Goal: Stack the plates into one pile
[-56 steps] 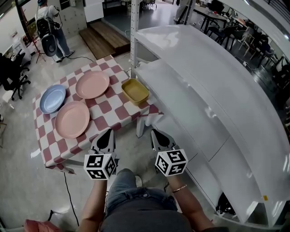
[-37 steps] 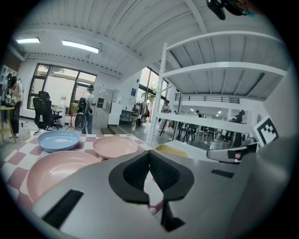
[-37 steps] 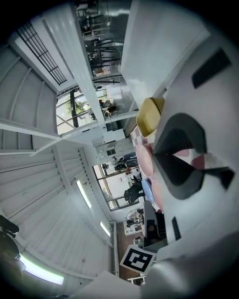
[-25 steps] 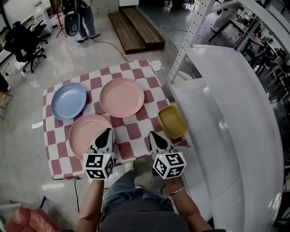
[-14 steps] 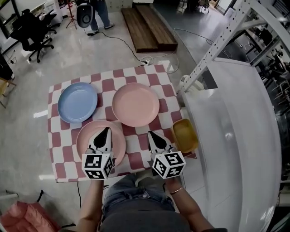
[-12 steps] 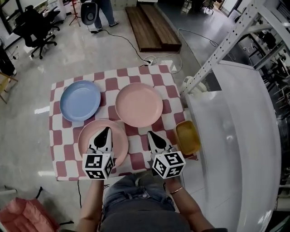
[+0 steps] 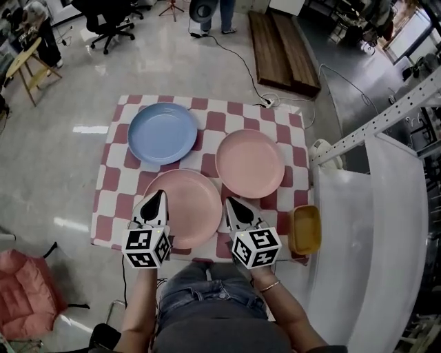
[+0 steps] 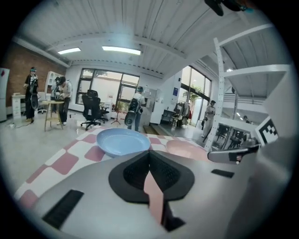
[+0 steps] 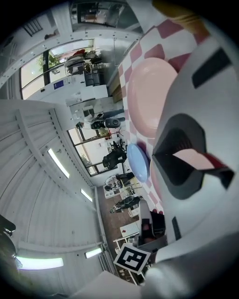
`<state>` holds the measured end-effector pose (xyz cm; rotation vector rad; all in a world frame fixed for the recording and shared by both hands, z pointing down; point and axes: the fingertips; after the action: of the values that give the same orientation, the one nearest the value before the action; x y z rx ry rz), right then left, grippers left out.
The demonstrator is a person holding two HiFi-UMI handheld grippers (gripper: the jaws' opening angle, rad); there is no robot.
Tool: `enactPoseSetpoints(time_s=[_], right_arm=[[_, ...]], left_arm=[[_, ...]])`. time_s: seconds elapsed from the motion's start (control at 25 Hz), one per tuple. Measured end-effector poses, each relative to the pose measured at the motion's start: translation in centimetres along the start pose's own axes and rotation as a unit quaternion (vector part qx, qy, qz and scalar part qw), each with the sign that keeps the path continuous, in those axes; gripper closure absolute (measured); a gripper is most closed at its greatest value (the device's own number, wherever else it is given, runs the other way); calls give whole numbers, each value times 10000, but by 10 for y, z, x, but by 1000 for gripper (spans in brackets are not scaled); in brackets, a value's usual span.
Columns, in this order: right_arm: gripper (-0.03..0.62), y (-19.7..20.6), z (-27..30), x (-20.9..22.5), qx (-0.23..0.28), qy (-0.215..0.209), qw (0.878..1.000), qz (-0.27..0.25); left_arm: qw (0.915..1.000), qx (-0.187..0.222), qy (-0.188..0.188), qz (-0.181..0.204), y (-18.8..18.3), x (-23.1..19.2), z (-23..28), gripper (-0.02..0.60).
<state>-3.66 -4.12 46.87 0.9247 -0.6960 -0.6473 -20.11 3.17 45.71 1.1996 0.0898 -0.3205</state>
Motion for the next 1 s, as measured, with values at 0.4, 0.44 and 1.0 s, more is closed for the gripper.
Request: enactPoseSetpoints(time_s=[0.4, 0.44, 1.0], right_arm=[[583, 20, 18, -10, -416, -45, 9986, -308], [583, 22, 19, -9, -455, -10, 9984, -332], [580, 41, 31, -9, -876, -107, 9955, -335]], left_arm=[[9959, -252, -720, -496, 31, -57, -38, 565], [9954, -304, -765, -498, 36, -59, -40, 565], [9875, -681, -994, -1017, 78, -70, -51, 525]])
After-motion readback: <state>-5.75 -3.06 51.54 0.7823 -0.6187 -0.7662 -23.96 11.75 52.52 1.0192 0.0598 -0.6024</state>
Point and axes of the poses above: the fingertips, and each gripper's own axes: z forward along the fingers, x to its right, y out of its underside, and after that the axes turned 2 degrees about y, right-handed
